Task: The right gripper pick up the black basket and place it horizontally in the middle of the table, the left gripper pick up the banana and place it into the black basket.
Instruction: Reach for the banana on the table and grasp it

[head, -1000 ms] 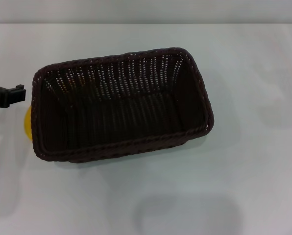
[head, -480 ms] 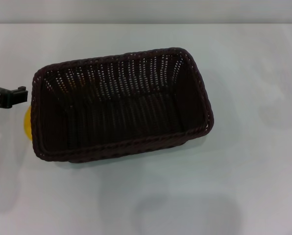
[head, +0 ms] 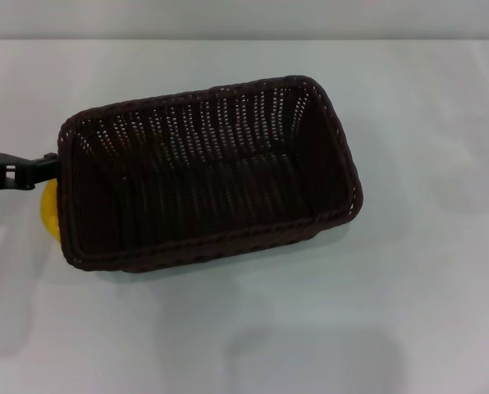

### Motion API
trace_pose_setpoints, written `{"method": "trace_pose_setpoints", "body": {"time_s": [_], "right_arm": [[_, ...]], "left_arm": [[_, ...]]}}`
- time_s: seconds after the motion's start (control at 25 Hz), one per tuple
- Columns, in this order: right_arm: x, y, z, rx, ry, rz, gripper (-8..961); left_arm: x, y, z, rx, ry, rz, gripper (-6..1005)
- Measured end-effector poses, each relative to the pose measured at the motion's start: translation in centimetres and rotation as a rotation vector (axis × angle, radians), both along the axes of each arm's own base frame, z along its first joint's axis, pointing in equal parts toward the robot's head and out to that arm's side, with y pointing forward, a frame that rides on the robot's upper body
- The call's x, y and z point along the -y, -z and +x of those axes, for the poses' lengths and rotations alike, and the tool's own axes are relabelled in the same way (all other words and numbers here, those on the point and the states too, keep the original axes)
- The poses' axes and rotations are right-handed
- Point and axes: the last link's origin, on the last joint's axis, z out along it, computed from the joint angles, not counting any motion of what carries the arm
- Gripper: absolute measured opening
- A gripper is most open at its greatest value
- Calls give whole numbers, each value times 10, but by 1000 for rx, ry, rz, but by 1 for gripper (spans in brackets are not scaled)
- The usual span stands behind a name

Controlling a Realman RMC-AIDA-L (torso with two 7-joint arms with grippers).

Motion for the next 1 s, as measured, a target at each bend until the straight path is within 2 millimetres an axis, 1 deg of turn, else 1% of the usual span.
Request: {"method": "trace_pose_setpoints", "body": {"time_s": [0.12, 0.36, 0.68, 1.0], "right_arm": [[0, 0, 0, 2, 0, 0, 857], [-2, 0, -1, 3, -1, -1, 857], [-2, -1, -1, 6, -2, 1, 857], [-3, -4, -2, 5, -2, 8, 857]], "left_arm": [[-1, 4, -1, 7, -1, -1, 870], [-1, 5, -1, 12, -3, -1, 870], [1, 0, 10, 15, 24, 9, 870], [5, -1, 12, 17, 9, 21, 870]]}}
